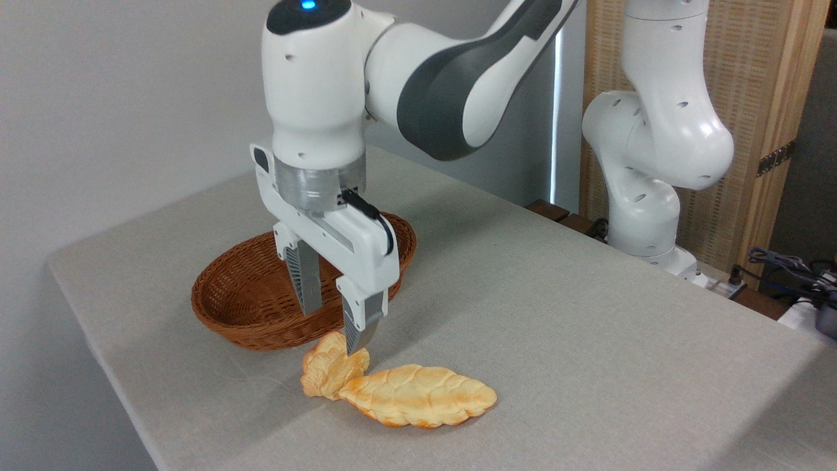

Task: Put bread into the basket
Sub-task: 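Lower the gripper around the small pastry and close on it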

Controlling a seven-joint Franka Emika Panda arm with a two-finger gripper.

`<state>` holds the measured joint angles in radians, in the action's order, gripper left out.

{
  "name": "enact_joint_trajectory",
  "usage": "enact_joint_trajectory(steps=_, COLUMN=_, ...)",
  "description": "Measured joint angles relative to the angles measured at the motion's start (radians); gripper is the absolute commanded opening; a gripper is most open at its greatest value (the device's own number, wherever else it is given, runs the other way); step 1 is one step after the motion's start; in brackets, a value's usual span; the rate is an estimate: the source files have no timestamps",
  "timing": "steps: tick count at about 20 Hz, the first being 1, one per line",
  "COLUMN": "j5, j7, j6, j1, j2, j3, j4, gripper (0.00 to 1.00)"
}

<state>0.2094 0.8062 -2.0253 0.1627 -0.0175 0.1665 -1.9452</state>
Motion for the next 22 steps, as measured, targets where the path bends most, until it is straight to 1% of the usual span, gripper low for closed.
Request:
enact_joint_trajectory(steps=2, j5=0.002, j7=0.0, j6=-0.011, j1=0.0, j2=0.0, j3=0.0, j4=-0.027, gripper=1.0)
enact_joint_trajectory(steps=6, j5=0.002, j7=0.0, j6=-0.029, j1=-0.003, j2=-0.003, j3=0.002, j4=-0.043, gripper=1.0)
enact_joint_trajectory(steps=10, j5=0.002, j7=0.0, j6=-0.094, j1=-0.004, j2=-0.013, j3=0.003, j4=-0.069, gripper=1.0)
enact_joint_trajectory(steps=11, j5=0.002, j7=0.0, j6=-0.105, j1=-0.004, j2=-0.016, j3=0.003, j4=-0.071, gripper=0.94)
enact_joint_trajectory(steps=12, j5=0.002, j7=0.0, j6=-0.116, j1=-0.004, j2=-0.019, j3=0.003, j4=-0.072, gripper=0.82)
enact_joint_trajectory(steps=14, j5=0.002, j7=0.0, j6=-0.124, j1=-0.004, j2=-0.023, j3=0.003, j4=-0.073, gripper=0.5)
enact_joint_trajectory(steps=15, j5=0.002, j7=0.001, j6=-0.125, j1=-0.004, j2=-0.023, j3=0.003, j4=-0.073, gripper=0.41)
enact_joint_trajectory(steps=16, j5=0.002, j7=0.011, j6=-0.125, j1=-0.004, j2=-0.023, j3=0.003, j4=-0.073, gripper=0.35)
enact_joint_trajectory(steps=18, j5=0.002, j7=0.033, j6=-0.125, j1=-0.004, j2=-0.023, j3=0.003, j4=-0.073, gripper=0.34)
enact_joint_trajectory(steps=22, j5=0.002, j7=0.042, j6=-0.125, j1=-0.004, j2=-0.023, j3=0.003, j4=-0.073, gripper=0.34)
